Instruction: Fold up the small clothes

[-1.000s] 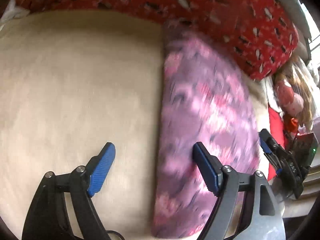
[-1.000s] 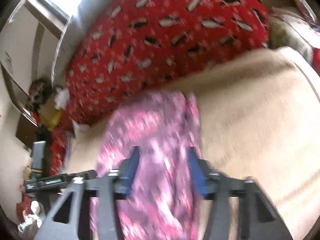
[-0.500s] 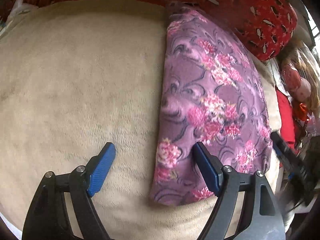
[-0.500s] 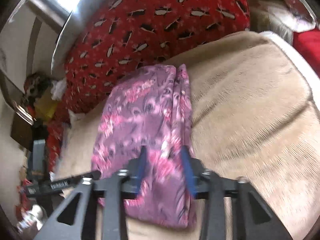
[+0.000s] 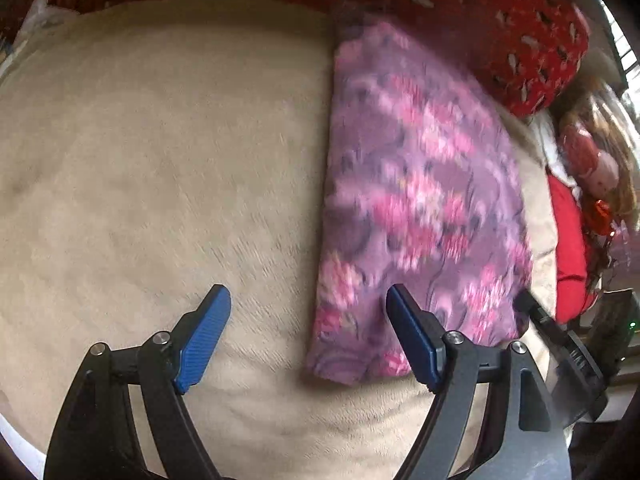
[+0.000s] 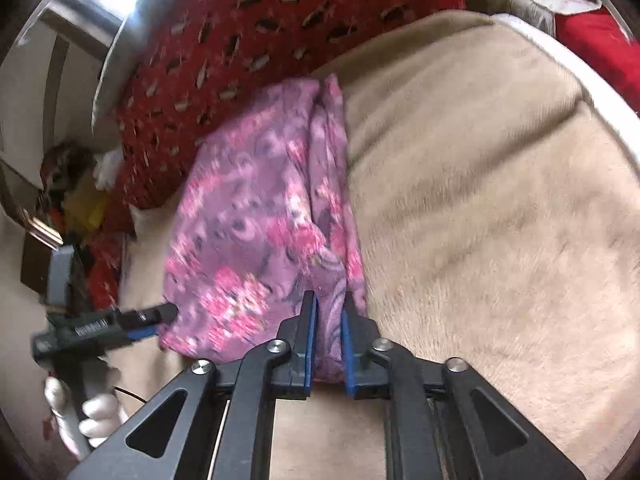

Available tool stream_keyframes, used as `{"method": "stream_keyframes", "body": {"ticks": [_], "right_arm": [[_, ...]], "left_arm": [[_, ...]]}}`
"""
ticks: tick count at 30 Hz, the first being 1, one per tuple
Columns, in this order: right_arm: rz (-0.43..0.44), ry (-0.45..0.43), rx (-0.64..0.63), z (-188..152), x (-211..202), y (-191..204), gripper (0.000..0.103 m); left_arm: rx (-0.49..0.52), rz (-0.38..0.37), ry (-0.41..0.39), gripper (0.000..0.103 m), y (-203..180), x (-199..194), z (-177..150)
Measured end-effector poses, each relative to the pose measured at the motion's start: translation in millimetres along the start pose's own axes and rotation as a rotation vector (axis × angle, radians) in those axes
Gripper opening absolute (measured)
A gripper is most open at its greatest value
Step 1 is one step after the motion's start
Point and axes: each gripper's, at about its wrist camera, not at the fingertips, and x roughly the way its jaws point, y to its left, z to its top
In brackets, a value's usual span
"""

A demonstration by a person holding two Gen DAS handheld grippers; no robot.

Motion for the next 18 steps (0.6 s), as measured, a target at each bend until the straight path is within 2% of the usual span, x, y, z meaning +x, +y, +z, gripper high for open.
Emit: {"method": "stream_keyframes", "body": {"ticks": [2,3,4,6,9,13,14,15,16,18], "right_arm": [[0.005,-0.093,-0.011,18.6,-18.5,6.7,0.017],[0.024,-0.128,0.001,28.3,-23.4,7.5,0.024],[0.051,-0.160,0.030,41.7,-26.0,7.1,0.040],[0.098,-0.185,0.072,67.3,-19.0,8.1,0.056],[0.099,-0.130,0.113,104.8,22.3,10.6,0.057],[0.046,-0.060,0.113,131.2,73.0,17.7,0.056],[0.036,-0.038,0.094,135.5,83.0,20.6,0.052],[0.033,-0.014,0.052,138.9,93.4,25.4,0.020],[0.024,-0.010,-0.003,140.3,97.2,32.0,0.004],[0.043,-0.098,-0.041,137.5,86.8,33.9,0.004]], "left_arm": [[-0.015,-0.026,-0.019,0.081,2.5,-8.3,19.6],[-0.028,-0.032,-0.027,0.081,2.9,-12.2,32.7],[-0.035,-0.033,-0.033,0.081,2.1,-14.1,43.2],[-0.033,-0.041,-0.034,0.081,-6.7,-11.8,69.3],[-0.007,-0.020,-0.010,0.081,-25.1,3.1,99.1],[0.029,-0.010,-0.016,0.081,-44.1,20.8,124.1],[0.028,-0.018,-0.013,0.081,-46.3,26.7,128.5],[0.020,-0.026,-0.004,0.081,-45.9,33.6,131.0],[0.007,-0.029,0.015,0.081,-46.1,45.5,134.6],[-0.005,0.002,0.043,0.082,-46.4,65.8,138.4]]}}
